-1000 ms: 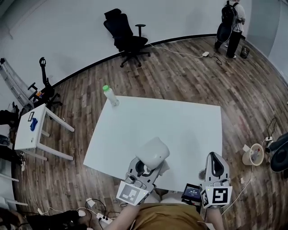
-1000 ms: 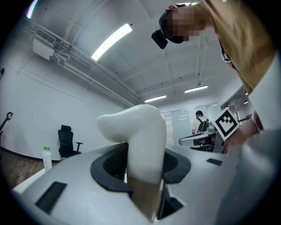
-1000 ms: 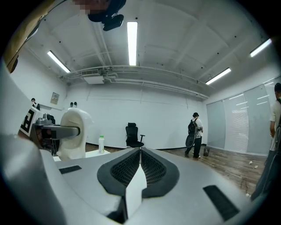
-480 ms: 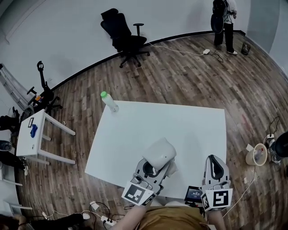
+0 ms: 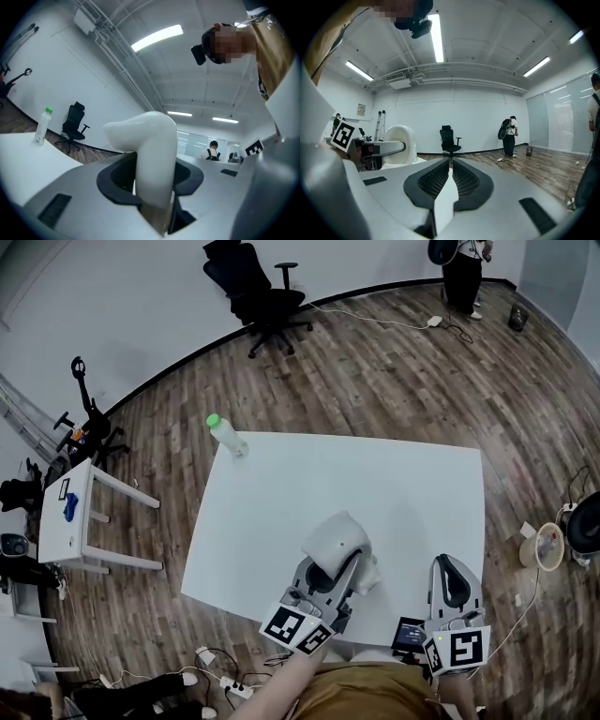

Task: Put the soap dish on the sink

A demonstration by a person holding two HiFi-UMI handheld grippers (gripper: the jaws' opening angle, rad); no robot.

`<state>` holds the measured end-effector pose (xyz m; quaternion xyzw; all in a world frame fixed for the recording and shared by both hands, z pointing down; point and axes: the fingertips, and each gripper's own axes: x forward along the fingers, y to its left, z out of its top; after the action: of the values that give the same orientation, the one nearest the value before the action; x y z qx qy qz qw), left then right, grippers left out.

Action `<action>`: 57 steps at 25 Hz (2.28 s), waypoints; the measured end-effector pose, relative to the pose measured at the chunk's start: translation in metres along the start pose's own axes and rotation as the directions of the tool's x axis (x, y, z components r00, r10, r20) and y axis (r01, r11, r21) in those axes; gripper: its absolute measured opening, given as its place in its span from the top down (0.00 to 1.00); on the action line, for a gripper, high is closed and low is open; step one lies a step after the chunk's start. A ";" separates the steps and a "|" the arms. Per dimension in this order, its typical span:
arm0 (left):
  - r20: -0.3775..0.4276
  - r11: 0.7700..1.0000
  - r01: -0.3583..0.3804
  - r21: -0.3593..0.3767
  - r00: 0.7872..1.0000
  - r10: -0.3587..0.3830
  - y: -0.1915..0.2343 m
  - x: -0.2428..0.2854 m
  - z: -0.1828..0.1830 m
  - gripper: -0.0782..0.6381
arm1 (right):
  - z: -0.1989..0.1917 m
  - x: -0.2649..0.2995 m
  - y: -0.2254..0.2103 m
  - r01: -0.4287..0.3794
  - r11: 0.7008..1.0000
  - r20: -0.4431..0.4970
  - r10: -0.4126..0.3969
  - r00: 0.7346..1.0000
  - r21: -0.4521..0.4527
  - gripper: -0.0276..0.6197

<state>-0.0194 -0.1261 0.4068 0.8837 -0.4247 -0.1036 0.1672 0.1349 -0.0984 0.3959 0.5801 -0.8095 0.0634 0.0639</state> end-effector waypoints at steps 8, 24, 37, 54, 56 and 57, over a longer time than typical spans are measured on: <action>-0.016 0.991 -0.031 -0.130 0.999 0.029 0.021 -0.005 -0.023 0.67 | -0.011 0.001 0.007 -0.006 1.000 -0.025 0.006 1.000 0.022 0.94; -0.056 0.911 -0.160 -0.379 0.987 0.150 0.069 -0.029 -0.075 0.67 | -0.025 0.006 0.039 -0.081 0.996 -0.084 0.082 0.993 0.022 0.94; -0.101 0.831 -0.214 -0.514 0.977 0.189 0.081 -0.037 -0.113 0.67 | -0.037 0.008 0.045 -0.108 0.994 -0.122 0.110 0.986 0.029 0.94; -0.079 0.679 -0.146 -0.719 0.989 0.128 0.090 -0.017 -0.149 0.67 | -0.043 0.021 0.045 -0.119 0.992 -0.145 0.123 0.982 0.033 0.94; -0.072 0.658 -0.134 -0.741 0.990 0.120 0.090 -0.016 -0.151 0.67 | -0.043 0.021 0.046 -0.122 0.992 -0.145 0.125 0.981 0.031 0.94; -0.069 0.650 -0.131 -0.749 0.990 0.120 0.091 -0.016 -0.153 0.67 | -0.044 0.021 0.046 -0.123 0.992 -0.147 0.126 0.981 0.031 0.94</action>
<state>-0.0448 -0.1345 0.5833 0.7048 -0.4030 -0.2519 0.5267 0.0854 -0.0957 0.4412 0.5228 -0.8364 0.1191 0.1140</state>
